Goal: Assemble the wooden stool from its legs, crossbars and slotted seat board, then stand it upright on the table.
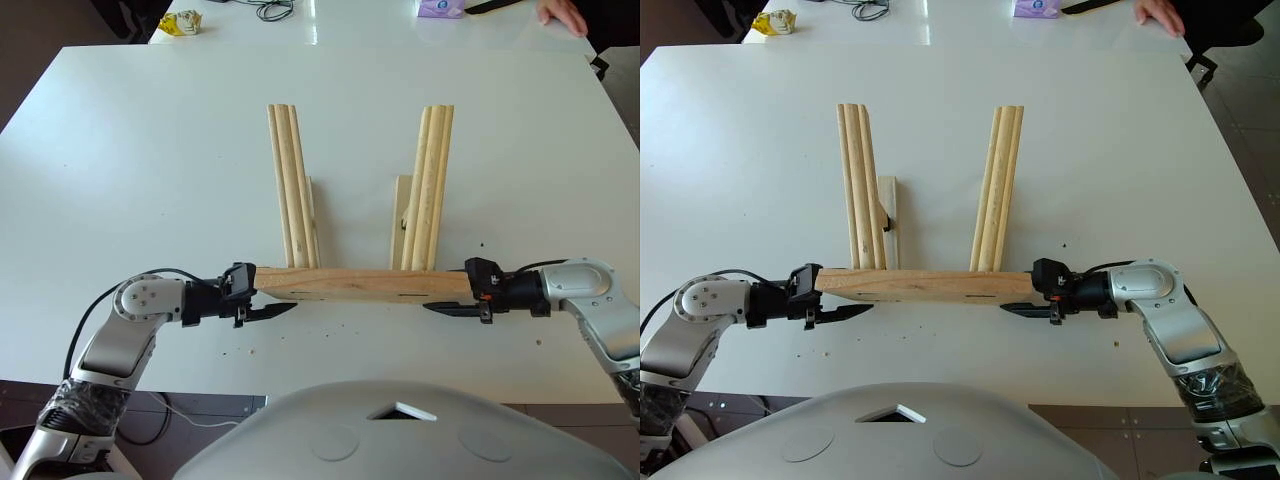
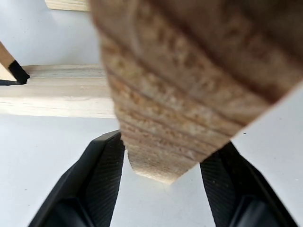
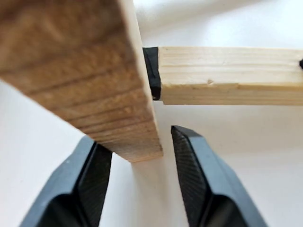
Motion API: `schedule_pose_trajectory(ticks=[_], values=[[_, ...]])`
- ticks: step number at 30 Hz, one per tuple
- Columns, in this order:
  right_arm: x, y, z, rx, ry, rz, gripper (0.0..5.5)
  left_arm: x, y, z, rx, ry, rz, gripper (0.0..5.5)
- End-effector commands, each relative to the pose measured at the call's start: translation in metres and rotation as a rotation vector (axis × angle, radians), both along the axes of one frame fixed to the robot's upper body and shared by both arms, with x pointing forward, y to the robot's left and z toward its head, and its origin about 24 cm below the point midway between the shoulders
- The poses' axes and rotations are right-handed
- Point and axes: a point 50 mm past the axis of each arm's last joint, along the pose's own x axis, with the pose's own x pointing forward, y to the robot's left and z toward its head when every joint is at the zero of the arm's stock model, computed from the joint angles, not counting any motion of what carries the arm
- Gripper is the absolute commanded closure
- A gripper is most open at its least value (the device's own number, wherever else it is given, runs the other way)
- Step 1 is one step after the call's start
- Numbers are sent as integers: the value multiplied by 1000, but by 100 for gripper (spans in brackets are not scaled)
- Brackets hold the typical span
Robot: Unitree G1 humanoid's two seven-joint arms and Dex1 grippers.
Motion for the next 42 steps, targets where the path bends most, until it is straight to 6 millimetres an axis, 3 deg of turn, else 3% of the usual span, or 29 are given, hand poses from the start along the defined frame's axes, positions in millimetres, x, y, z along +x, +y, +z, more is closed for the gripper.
schedule_pose_trajectory(ticks=[1,8,12,18,22,32,39,42], values=[[0,1,0,-4,1,24,405,-2,-2,-3,7,8,-9,358],[1,5,-1,20,15,30,407,0,2,-4,16,15,-5,388],[-1,4,7,57,77,30,407,5,5,7,-52,56,56,388],[6,3,55,250,254,-28,407,3,5,56,-276,173,101,388],[13,7,96,425,391,-69,407,-9,2,86,-466,283,146,388],[-16,28,133,743,626,-143,407,-17,-23,119,-920,461,291,388],[-28,47,126,965,641,-247,406,-10,-26,133,-1226,521,521,388],[-19,63,129,1170,589,-434,406,-7,-31,135,-1324,530,617,391]])
